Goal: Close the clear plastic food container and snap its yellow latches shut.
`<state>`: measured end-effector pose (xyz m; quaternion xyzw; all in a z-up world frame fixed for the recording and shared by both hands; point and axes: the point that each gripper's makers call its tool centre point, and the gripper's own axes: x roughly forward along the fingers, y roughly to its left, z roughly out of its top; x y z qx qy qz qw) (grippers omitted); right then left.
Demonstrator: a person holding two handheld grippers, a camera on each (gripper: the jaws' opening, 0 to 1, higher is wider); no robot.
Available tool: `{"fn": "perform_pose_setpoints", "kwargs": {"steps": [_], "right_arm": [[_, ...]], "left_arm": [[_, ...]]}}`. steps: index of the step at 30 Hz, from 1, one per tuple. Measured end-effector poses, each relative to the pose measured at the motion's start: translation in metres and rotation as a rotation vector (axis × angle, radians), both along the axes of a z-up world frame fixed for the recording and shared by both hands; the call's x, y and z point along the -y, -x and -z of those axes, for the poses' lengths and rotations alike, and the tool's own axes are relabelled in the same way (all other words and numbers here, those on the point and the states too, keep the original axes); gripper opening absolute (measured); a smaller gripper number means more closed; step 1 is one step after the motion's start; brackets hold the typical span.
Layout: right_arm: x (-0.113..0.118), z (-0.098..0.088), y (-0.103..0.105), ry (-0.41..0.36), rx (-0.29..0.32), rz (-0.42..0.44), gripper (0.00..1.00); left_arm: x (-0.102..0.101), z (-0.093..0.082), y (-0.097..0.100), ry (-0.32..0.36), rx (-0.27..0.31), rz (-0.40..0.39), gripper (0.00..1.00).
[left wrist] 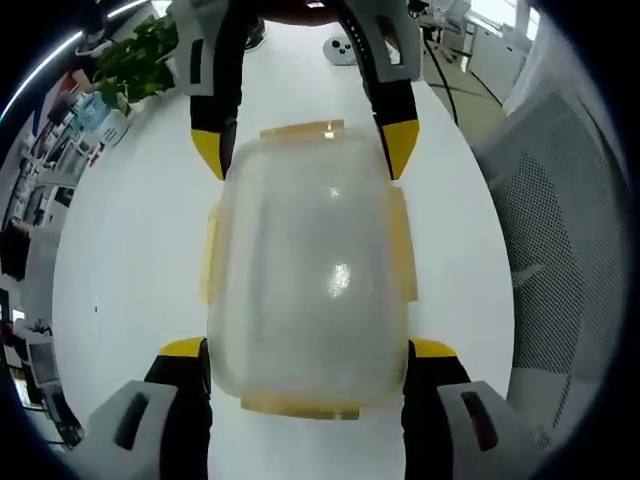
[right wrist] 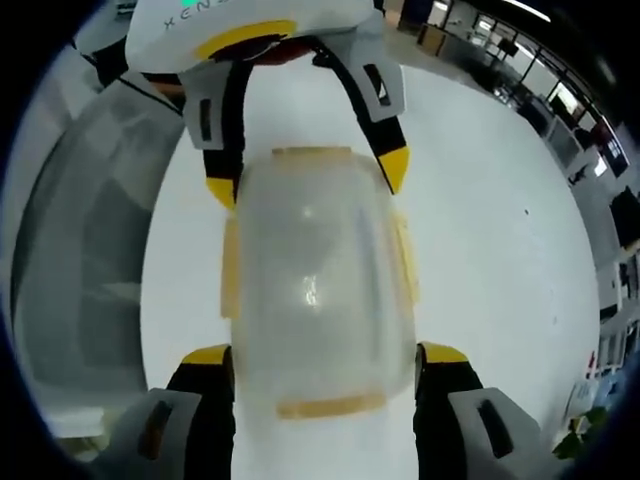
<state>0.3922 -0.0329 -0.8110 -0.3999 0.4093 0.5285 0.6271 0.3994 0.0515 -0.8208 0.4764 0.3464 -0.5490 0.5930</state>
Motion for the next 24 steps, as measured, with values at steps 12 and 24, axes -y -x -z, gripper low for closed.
{"fn": "perform_pose_setpoints", "kwargs": {"steps": [12,24], "right_arm": [[-0.022,0.002,0.002,0.005,-0.002,-0.004,0.74],[-0.052,0.004,0.006,0.026,-0.006,-0.020,0.75]], "left_arm": [[-0.021,0.000,0.003,0.008,-0.004,-0.004,0.80],[-0.048,0.000,0.007,0.023,-0.010,-0.014,0.80]]}}
